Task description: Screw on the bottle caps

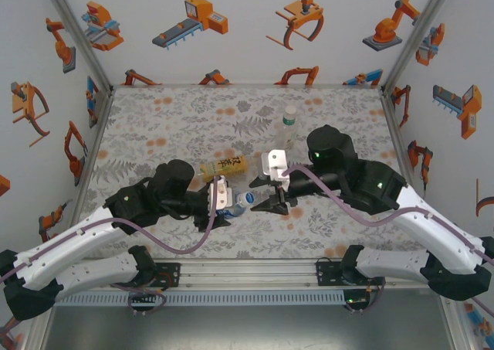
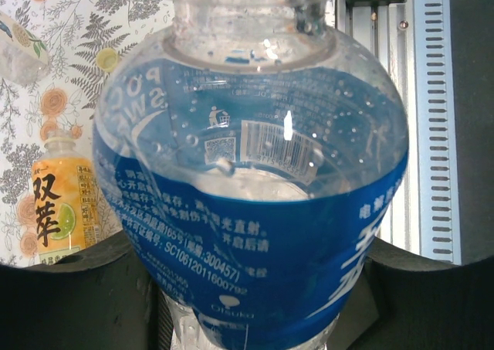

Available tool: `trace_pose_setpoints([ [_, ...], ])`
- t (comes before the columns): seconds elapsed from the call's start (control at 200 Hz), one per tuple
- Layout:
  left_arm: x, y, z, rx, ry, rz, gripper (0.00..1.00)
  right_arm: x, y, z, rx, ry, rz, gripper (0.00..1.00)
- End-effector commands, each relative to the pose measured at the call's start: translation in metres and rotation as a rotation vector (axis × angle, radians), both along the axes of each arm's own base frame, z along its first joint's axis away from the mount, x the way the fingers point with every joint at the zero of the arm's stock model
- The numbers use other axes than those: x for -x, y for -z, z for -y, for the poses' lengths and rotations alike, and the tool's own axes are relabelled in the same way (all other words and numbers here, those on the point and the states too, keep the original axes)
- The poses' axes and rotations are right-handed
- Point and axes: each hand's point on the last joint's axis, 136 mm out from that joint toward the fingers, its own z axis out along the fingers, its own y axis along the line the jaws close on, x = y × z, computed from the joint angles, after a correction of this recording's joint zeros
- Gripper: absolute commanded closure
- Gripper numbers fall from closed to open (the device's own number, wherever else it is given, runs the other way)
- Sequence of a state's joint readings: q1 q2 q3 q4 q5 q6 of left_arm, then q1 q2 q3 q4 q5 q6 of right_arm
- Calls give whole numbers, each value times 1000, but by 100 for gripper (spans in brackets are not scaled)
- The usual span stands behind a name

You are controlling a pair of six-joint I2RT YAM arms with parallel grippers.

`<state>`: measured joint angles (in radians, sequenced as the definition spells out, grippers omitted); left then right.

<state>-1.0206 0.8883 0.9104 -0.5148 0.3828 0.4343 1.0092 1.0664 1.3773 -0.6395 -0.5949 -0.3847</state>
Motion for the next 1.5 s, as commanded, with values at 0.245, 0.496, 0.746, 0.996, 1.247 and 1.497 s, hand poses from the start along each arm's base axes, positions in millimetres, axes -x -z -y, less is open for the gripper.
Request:
trace_pose_setpoints([
  [0.245, 6, -15, 1, 46, 18, -3, 100, -1, 0, -8, -38, -30, 15, 56],
  [0.496, 5, -16, 1, 50, 14, -4, 100, -3, 8, -8, -19, -7, -6, 62],
  [0.746, 1, -16, 4, 56, -4, -2, 100, -13, 12, -11, -30, 95, -121, 75],
  [0.996, -15, -18, 10, 102, -71, 43, 100, -62, 29, -6, -71, 529, -564, 96],
  [1.247, -31, -11, 17, 101, -120, 89, 100, -92, 75, 13, -68, 996, -1133, 96],
  [1.497, -38, -9, 21, 96, -132, 106, 100, -97, 93, 17, -78, 1152, -1337, 87],
])
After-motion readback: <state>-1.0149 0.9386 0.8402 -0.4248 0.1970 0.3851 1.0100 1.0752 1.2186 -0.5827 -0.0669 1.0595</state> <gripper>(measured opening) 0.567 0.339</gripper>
